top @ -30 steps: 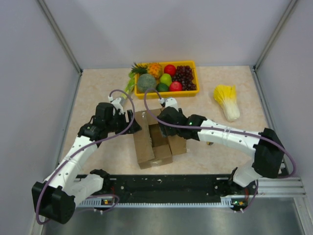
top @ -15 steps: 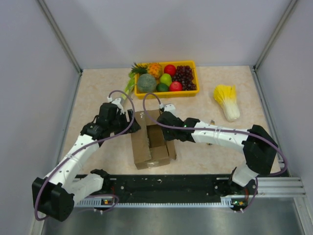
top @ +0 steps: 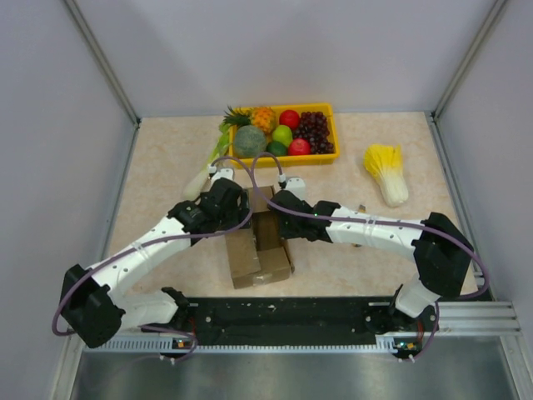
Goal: Unpack the express box
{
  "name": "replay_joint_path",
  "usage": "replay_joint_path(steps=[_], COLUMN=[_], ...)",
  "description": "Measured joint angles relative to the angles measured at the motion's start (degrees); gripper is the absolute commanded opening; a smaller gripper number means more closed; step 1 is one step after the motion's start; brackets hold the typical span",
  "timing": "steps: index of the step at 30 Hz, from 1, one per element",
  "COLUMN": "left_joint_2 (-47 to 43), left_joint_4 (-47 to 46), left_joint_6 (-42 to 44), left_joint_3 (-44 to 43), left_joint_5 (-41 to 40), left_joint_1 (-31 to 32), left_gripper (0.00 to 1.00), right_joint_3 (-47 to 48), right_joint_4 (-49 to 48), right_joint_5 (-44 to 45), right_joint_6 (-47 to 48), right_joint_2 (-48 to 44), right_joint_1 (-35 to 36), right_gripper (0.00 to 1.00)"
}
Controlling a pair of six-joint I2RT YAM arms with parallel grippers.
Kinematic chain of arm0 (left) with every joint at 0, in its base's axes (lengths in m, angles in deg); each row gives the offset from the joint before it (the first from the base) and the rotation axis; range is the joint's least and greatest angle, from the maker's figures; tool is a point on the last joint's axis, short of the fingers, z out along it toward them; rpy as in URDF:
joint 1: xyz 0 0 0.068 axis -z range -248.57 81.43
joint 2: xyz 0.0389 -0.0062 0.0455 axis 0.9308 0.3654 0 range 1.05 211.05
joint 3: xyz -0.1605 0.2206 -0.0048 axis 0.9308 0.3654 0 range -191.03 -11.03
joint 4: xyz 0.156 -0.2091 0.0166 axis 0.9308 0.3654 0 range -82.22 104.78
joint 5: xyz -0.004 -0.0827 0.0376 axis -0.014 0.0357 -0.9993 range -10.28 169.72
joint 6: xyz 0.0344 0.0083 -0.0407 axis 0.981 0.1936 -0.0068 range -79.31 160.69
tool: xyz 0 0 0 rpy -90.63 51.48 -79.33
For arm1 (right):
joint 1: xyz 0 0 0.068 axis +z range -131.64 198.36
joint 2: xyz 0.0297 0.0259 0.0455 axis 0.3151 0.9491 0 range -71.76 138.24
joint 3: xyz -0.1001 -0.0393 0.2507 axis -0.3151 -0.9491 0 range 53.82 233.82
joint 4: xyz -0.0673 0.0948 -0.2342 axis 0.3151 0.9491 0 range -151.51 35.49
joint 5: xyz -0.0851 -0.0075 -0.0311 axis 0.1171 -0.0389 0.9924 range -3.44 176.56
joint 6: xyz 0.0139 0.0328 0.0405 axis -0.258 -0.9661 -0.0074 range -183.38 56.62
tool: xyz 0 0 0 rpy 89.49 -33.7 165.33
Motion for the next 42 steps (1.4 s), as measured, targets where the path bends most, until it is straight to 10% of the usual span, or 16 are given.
replay_joint_path(steps=[42], left_joint_2=[15.8], left_joint_4=[1.9], left_joint_6=[-1.5], left_joint_3=[-9.0], left_joint_5=[-14.8], left_joint_1=[8.7], left_gripper=[0.89], right_joint_3=[0.3], right_joint_4=[3.5], right_joint_5=[6.8], right_joint_6=[-9.2], right_joint_2=[-0.1], right_joint_1=[2.0], right_gripper=[0.0])
